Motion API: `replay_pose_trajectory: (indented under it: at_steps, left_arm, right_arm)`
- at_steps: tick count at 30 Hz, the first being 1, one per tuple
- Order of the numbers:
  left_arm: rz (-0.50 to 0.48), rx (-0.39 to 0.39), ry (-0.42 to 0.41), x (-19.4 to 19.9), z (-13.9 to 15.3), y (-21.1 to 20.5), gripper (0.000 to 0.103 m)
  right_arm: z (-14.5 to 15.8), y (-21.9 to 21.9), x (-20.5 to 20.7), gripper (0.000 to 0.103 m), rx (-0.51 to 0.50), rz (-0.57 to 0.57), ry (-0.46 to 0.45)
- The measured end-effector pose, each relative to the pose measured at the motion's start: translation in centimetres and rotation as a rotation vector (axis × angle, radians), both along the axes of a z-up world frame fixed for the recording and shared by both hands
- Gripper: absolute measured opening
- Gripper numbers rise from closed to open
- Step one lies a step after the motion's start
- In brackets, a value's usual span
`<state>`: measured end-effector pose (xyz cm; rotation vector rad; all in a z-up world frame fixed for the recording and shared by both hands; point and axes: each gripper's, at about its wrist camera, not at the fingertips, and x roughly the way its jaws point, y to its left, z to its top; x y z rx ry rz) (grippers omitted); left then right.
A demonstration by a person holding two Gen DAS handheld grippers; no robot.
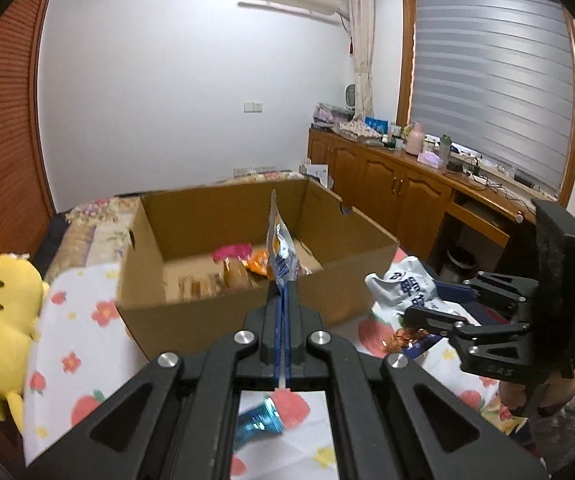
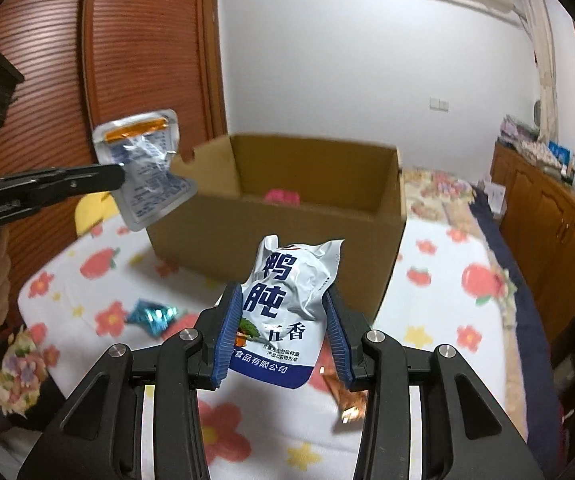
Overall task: Organize snacks
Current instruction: 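Lift the silver pouch and white duck pouch and carry them over the box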
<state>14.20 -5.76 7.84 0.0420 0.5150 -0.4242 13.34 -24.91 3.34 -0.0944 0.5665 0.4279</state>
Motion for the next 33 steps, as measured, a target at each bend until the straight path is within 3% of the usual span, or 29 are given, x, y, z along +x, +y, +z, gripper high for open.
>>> replay_pose_trajectory:
  at_steps: [7,16,33]
  left_arm:
    - [0.015,-0.003,-0.019,2.9,2.0,0.9,0.000]
    - [0.048,0.023,-0.025,6.4,2.6,1.2,0.000]
    - [0.104,0.073,0.079,11.4,-1.4,1.4,0.000]
  right_arm:
    - [3.7,0.9,1.7,0.041,-0.008,0.001,-0.067]
    - [5.8,1.7,5.3,0.041,-0.015,-0.010,-0.087]
    - [2.4,2.1,11.2,0.041,-0.074,-0.066,0.004]
